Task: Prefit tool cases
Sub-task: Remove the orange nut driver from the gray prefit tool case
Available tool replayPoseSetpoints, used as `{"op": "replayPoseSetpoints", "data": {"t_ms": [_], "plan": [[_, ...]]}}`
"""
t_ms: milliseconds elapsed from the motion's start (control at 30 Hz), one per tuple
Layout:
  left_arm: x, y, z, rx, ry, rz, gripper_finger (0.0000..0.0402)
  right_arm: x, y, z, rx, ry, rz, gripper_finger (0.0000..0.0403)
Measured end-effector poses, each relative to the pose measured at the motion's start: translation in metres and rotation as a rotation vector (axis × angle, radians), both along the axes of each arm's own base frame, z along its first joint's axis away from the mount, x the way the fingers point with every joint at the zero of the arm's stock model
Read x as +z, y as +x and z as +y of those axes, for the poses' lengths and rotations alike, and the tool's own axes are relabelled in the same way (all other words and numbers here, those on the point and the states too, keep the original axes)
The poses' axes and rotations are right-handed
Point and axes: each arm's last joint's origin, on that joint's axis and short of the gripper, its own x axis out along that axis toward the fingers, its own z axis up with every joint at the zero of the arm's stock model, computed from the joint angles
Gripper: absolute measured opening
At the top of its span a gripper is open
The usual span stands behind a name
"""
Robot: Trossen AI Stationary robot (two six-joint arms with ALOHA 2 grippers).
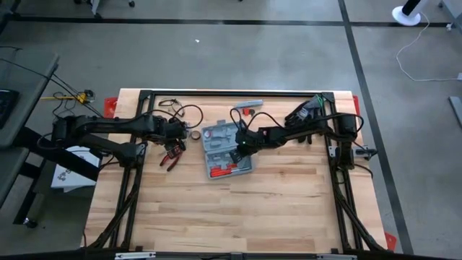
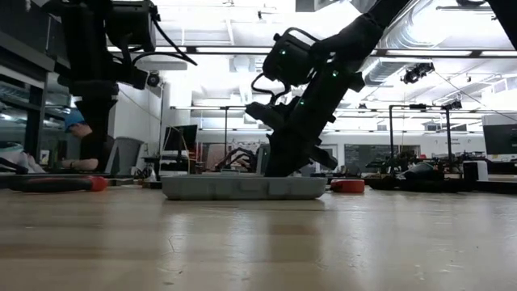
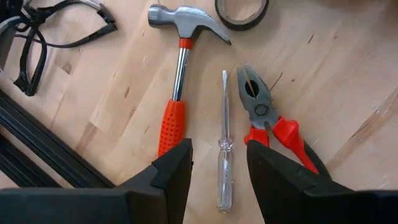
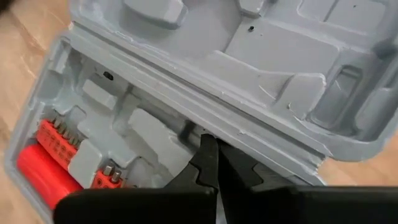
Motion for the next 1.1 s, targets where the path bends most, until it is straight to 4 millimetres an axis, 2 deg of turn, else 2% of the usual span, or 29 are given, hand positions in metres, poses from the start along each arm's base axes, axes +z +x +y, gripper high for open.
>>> {"op": "replayPoseSetpoints", "data": {"t_ms": [67,167,433,600,1100], "plan": [[0.000,0.000,0.000,0.000,-0.001,0.000,0.0147,0.015,0.000,0.000,-0.013,-0.041,-0.055,0.0000],[0.000,0.000,0.000,0.000,-0.001,0.000,0.0147,0.049,-0.003,-0.001,-0.036,-0.128,-0.163,0.0000],[0.000,0.000,0.000,0.000,-0.001,-0.002,0.0147,0.111,-0.027,-0.006,-0.109,-0.292,-0.273,0.0000],[0.000,0.000,0.000,0.000,0.000,-0.002,0.0147,0.124,-0.039,-0.007,-0.132,-0.336,-0.257,0.0000],[0.000,0.000,0.000,-0.001,-0.002,-0.003,0.0147,0.120,-0.040,-0.012,-0.136,-0.342,-0.215,0.0000]]}}
